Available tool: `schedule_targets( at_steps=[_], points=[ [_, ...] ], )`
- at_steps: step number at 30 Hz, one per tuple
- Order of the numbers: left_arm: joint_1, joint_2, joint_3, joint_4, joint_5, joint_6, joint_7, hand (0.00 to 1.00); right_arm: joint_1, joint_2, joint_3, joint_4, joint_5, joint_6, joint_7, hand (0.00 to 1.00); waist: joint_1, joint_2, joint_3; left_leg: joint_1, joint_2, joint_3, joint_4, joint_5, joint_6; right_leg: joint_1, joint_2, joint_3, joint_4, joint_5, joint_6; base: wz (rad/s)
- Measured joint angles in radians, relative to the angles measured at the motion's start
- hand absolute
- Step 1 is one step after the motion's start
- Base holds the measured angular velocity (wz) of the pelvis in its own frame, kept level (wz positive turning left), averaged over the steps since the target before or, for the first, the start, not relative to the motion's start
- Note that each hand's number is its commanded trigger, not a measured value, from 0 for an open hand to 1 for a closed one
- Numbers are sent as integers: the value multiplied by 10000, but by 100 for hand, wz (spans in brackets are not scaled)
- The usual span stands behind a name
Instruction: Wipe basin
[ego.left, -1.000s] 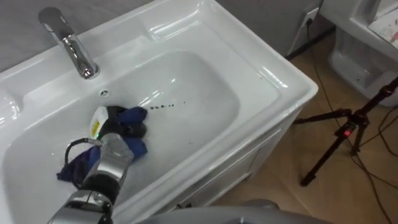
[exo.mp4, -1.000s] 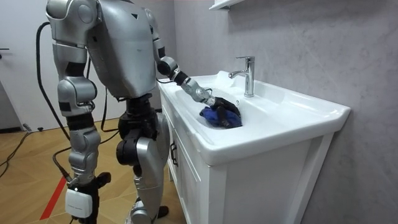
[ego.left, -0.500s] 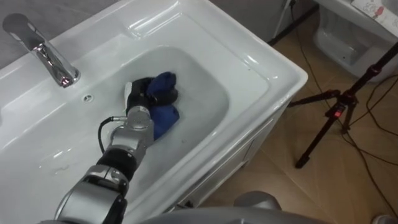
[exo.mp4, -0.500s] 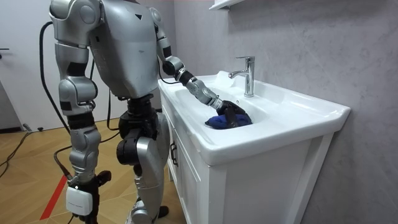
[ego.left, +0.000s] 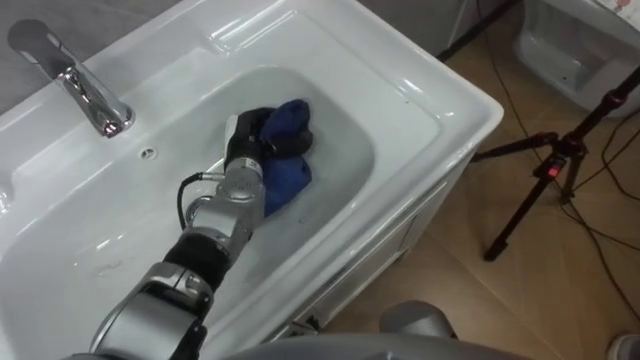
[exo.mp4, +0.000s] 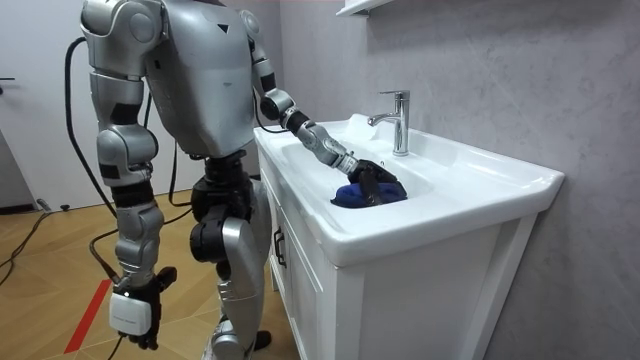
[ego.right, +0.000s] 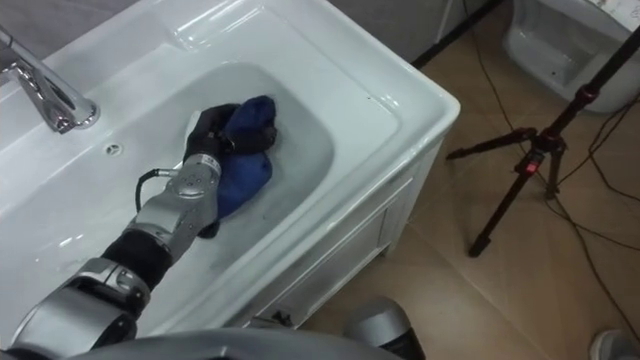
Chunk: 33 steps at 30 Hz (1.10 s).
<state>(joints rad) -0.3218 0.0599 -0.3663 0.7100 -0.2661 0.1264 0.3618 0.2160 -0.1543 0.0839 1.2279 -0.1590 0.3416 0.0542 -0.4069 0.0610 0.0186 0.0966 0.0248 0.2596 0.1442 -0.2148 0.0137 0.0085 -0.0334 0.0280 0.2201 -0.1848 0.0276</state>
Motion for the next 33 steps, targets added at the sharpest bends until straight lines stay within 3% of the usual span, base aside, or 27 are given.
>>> schedule_targets(
  at_steps=[5, 10, 14, 17, 19, 23, 26, 27, 28, 31, 33],
  points=[
    [1, -5, -58, 3, 825, 84, -115, 100, 58, -23, 51, 151, -11, 105, 87, 0, -17, -33, 5, 35, -6, -19, 4, -3, 13, 175, -8, -26, -139, -1, 30, 2],
    [195, 108, -51, 248, 2566, 46, -676, 100, 115, -48, 21, -27, -70, 295, 355, 0, 49, -93, 31, 356, -7, -2, -117, -3, 10, 452, 12, -47, -186, -18, 29, 0],
    [651, 269, -22, 499, 3470, -240, -707, 100, 179, -49, 0, -137, 27, 285, 386, 0, 307, -215, 31, 557, -13, 81, -183, -7, 4, 584, 36, 28, -177, -54, 20, -7],
    [1060, 322, 125, 804, 4343, -545, -707, 100, 269, -48, -206, -219, -6, 233, 442, 0, 635, -323, -21, 579, -13, 85, -213, -13, -7, 595, 43, 22, -178, -59, 16, 0],
    [1317, 346, 365, 1048, 4813, -747, -707, 100, 298, -46, -305, -259, -18, 194, 494, 0, 1037, -373, -50, 710, -29, 54, -262, -8, -15, 713, 71, 44, -172, -59, 15, 0],
    [1681, 347, 1012, 1275, 4975, -941, -712, 100, 275, 41, -428, -342, -19, 184, 481, 0, 1509, -396, -98, 805, -32, 9, -274, -23, -47, 782, 106, 31, -169, -80, -19, -1],
    [2019, 375, 1905, 1423, 5308, -971, -651, 100, 290, 131, -507, -259, -35, 196, 448, 0, 1885, -388, -280, 825, 9, 5, -298, 7, -106, 795, 165, 29, -172, -85, -71, 0],
    [2177, 490, 2185, 1478, 5646, -972, -551, 100, 283, 143, -643, -259, -120, 198, 450, 0, 1994, -395, -315, 838, 27, -5, -300, 21, -129, 812, 182, -2, -168, -90, -94, 0],
    [2387, 750, 2238, 1487, 5963, -1197, -394, 100, 236, 123, -750, -263, -143, 195, 441, 0, 2049, -396, -319, 841, 45, -32, -307, 37, -156, 818, 207, -9, -168, -91, -119, 0],
    [2828, 1246, 2370, 1539, 6470, -1267, 360, 100, 135, 62, -791, -256, -142, 190, 296, 0, 2297, -406, -336, 879, 149, -34, -319, 51, -249, 841, 309, -8, -196, -42, -213, -5],
    [3102, 1317, 2761, 1545, 6857, -1352, 828, 100, 146, 66, -960, -183, -313, 191, 211, 0, 2541, -417, -374, 968, 220, -58, -331, 64, -313, 987, 382, -19, -365, -1, -292, -3]
  ],
)
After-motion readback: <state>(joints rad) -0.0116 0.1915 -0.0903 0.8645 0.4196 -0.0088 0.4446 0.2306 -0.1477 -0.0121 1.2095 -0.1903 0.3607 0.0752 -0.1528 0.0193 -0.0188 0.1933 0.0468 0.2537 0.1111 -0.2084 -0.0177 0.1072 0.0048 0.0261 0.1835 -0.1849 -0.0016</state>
